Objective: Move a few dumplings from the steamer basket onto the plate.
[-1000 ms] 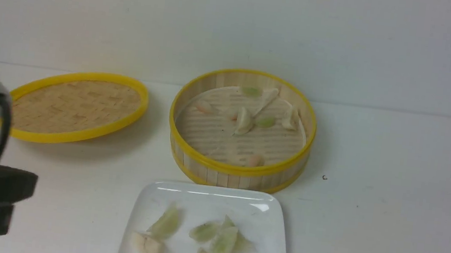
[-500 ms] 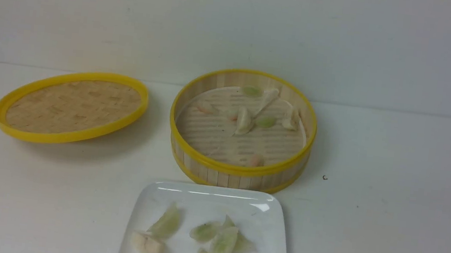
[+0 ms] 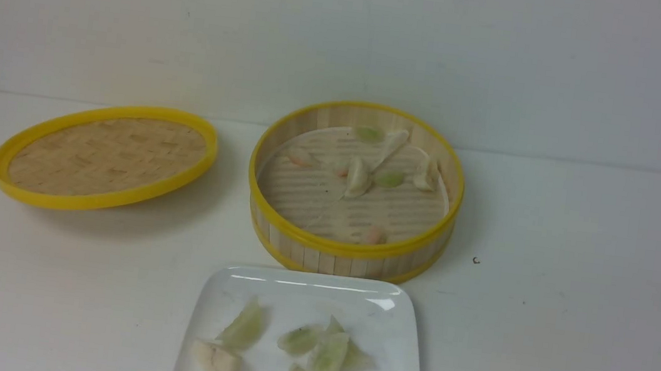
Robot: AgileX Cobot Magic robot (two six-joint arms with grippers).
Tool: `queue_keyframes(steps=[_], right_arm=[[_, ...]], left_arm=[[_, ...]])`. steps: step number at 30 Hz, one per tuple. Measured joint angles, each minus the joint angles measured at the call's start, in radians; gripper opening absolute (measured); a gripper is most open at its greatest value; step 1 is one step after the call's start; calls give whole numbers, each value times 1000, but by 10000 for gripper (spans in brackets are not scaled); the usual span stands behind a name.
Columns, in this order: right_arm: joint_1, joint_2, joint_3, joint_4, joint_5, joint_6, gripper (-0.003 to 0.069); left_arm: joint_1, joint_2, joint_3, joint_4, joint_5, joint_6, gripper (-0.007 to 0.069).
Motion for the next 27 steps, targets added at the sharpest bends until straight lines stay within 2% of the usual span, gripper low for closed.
queue_keyframes(steps=[8,12,13,15,17,20,24,27], right_arm=[[0,0,0,0,0,0,-15],[0,0,0,0,0,0,-15],[0,0,0,0,0,0,-15],[0,0,0,0,0,0,-15],[0,0,0,0,0,0,-15],[0,0,0,0,1,0,-15],[0,0,0,0,1,0,-15],[0,0,0,0,3,0,-15]], left_arm=[[0,0,1,1,-11,5,-6],[0,0,83,2,-180,45,-6],[0,0,179,31,-321,55,-6],[0,-4,236,60,-392,47,-6],[0,-30,394,164,-538,-24,-6],[0,-85,552,305,-633,-142,-6],[0,-162,716,409,-671,-241,-6],[0,-177,783,423,-665,-257,-6]])
